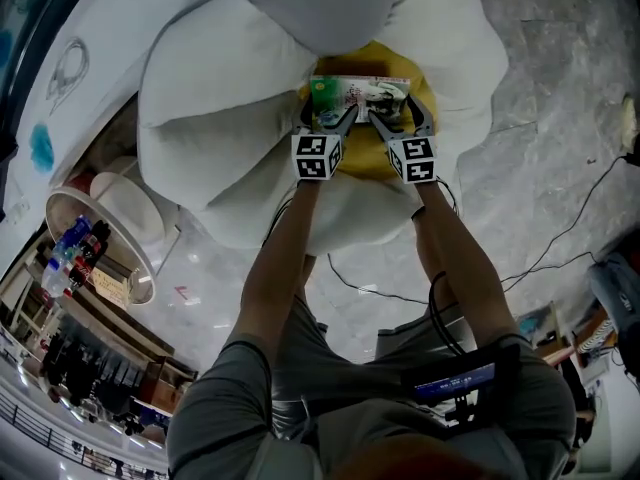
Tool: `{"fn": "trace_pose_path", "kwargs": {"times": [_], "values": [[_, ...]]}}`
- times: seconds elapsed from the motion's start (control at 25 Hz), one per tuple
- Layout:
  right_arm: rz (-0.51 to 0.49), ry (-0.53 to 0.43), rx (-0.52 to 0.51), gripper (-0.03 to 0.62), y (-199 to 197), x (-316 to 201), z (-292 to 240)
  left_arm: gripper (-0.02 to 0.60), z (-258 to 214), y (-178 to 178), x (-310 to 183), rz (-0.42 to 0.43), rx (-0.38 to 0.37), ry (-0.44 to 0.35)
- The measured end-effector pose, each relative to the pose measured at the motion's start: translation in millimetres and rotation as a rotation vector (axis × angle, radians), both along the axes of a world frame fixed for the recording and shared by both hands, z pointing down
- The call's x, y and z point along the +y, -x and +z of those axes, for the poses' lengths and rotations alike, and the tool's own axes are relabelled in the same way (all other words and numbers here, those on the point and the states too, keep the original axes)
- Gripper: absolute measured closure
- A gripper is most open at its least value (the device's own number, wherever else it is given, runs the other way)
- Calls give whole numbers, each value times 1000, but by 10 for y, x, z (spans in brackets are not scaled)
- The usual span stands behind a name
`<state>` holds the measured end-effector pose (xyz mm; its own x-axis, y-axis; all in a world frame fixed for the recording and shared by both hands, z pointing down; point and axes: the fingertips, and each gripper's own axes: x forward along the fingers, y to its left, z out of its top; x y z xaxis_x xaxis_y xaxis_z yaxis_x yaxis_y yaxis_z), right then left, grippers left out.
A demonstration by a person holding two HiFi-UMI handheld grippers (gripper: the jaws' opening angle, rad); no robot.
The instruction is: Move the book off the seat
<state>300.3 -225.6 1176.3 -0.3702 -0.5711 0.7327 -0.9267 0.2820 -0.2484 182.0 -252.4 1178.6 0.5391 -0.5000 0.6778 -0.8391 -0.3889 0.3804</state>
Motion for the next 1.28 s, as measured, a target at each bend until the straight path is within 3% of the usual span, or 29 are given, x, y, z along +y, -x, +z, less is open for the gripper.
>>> {"fn": "trace_pose_path", "kwargs": {"times": [0.28,0.48,0.72,1.0,1.12,1.28], "values": [[3,-172,32,214,-89,-277,-1020,160,-963,-77,-157,8,-27,-163],[-14,-318,21,214,-94,-595,-2064,160,-1956,-69,-409,-9,-43,-294],[-32,-511,-21,214,10,-901,-3677,160,-3615,43,-730,-51,-47,-489],[-6,-730,-85,214,146,-1003,-5832,160,-5872,170,-864,-65,-69,-740],[-36,-814,-87,214,260,-890,-6703,160,-6856,235,-770,-113,-24,-872],[-27,-855,-146,214,396,-688,-7691,160,-7761,355,-513,-166,-9,-925]]}}
